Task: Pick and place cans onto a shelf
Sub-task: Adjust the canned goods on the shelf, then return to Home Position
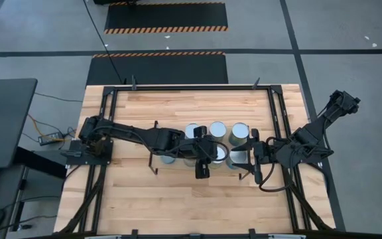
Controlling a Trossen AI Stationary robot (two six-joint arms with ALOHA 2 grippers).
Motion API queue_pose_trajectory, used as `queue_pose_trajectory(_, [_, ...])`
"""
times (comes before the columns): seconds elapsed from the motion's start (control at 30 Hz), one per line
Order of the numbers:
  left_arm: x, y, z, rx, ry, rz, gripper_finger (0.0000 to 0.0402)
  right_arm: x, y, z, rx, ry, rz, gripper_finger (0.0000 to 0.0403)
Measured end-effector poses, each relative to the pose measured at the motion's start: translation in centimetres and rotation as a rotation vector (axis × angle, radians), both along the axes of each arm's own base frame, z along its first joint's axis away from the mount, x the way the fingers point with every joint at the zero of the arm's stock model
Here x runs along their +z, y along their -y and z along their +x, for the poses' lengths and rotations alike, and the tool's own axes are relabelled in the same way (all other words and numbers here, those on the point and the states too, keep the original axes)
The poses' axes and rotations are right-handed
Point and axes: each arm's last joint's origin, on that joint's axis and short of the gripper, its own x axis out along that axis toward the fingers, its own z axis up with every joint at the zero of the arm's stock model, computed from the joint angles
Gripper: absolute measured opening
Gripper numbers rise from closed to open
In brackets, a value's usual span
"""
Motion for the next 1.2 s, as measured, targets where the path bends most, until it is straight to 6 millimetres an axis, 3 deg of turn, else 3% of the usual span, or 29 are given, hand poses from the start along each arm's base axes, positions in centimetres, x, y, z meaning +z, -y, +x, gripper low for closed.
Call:
queue_pose_trajectory(0.17, [0.5, -0.1, -0.2, -0.009, 0.011, 0.012, 0.0078, 0.0, 0.0, 0.0, 0.0, 0.001, 0.0, 0.0249])
queue_pose_trajectory(0.43, [3.3, -0.6, -1.3, 0.002, 0.123, 0.033, 0.0077, 0.1, 0.0, 0.0, 0.0, 0.006, 0.004, 0.0249])
queue_pose_trajectory(0.67, [3.3, -4.7, -0.9, 0.153, 0.129, 0.007, 0.0077, 0.0, 0.3, -0.3, -0.022, -0.005, -0.022, 0.0249])
queue_pose_trajectory(0.87, [3.5, -5.9, -0.9, 0.176, 0.137, -0.001, 0.0077, 0.9, 2.4, -1.5, -0.132, 0.023, -0.048, 0.0249])
queue_pose_trajectory(1.2, [8.2, -4.0, -5.7, -0.017, 0.172, 0.037, 0.0019, 2.8, 3.9, -3.7, -0.081, 0.113, -0.062, 0.0217])
